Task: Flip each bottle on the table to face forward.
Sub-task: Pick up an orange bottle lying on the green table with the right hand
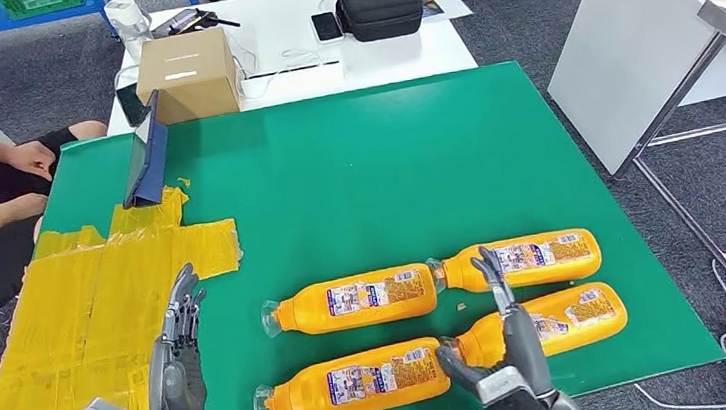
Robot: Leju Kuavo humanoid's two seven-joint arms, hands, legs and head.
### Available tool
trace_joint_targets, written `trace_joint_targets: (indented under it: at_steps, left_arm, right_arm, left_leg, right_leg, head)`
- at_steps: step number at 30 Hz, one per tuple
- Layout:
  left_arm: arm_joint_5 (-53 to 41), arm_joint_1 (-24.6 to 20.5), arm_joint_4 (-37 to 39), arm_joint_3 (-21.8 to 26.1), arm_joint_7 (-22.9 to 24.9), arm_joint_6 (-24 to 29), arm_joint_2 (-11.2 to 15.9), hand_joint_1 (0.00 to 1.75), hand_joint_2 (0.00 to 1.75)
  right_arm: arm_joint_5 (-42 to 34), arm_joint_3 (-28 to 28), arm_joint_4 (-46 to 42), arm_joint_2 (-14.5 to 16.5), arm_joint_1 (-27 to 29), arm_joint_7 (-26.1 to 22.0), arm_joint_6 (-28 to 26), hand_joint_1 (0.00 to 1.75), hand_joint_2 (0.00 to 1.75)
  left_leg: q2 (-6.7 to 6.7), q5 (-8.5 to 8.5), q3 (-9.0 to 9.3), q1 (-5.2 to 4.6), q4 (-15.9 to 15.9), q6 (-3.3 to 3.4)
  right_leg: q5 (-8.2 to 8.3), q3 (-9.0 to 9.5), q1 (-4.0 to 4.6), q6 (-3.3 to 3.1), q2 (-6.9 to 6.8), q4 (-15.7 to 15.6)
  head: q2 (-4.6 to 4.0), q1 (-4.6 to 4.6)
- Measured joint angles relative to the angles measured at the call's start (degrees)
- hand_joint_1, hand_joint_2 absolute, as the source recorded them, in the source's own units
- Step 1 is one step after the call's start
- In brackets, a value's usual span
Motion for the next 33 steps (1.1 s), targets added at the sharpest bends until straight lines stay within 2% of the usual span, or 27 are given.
trace_joint_targets:
  at_steps: [5, 14, 19, 24, 30, 33]
  left_arm:
    - [-0.2, -0.5, 0.2, 0.6, 0.3, -0.9, -0.5, 0.00, 0.00]
    - [-0.1, -0.7, 0.8, 1.8, 0.4, -2.6, -0.9, 0.00, 0.00]
    - [0.0, -0.7, 1.0, 2.9, 0.4, -3.2, -1.3, 0.00, 0.00]
    - [0.0, -0.5, 1.0, 3.7, 0.4, -3.6, -1.6, 0.00, 0.00]
    - [-0.6, 0.5, 0.5, 5.5, 0.4, -4.5, -2.8, 0.00, 0.00]
    - [-0.7, 1.1, 0.2, 6.3, 0.3, -4.7, -3.2, 0.00, 0.00]
  right_arm:
    - [5.3, 9.8, 2.7, -3.2, -3.3, 5.7, -1.5, 0.00, 1.75]
    - [10.0, 23.4, 8.3, -9.5, -7.2, 14.6, -1.3, 0.00, 1.75]
    - [15.4, 30.1, 10.8, -13.3, -8.2, 20.2, -2.6, 0.00, 1.75]
    - [17.4, 33.8, 11.4, -16.1, -8.6, 23.0, -3.4, 0.00, 1.75]
    - [27.5, 37.0, 10.6, -19.9, -9.2, 32.1, -4.6, 0.00, 1.75]
    - [29.3, 37.8, 10.0, -21.4, -9.4, 33.7, -4.6, 0.00, 1.75]
  left_leg:
    - [-0.01, 0.02, 0.09, 0.00, 0.0, -0.01]
    - [-0.01, 0.01, 0.07, 0.01, 0.0, 0.00]
    - [-0.02, 0.01, 0.06, 0.01, 0.0, 0.00]
    - [0.00, 0.00, 0.06, 0.01, 0.0, 0.00]
    - [-0.01, 0.00, 0.07, 0.01, 0.0, 0.00]
    - [-0.02, 0.00, 0.07, 0.01, 0.0, 0.00]
  right_leg:
    - [0.00, 0.01, 0.01, 0.00, 0.00, 0.0]
    - [-0.01, 0.01, 0.00, 0.01, -0.01, 0.0]
    - [-0.01, 0.01, 0.00, 0.01, -0.01, 0.0]
    - [-0.01, 0.01, 0.00, 0.01, -0.01, 0.0]
    - [-0.01, 0.03, 0.00, 0.01, -0.01, 0.0]
    - [-0.01, 0.04, 0.00, 0.01, -0.01, 0.0]
  head:
    - [0.00, -0.01]
    - [0.00, 0.00]
    - [0.00, -0.01]
    - [0.00, 0.00]
    - [0.00, 0.00]
    - [0.00, 0.00]
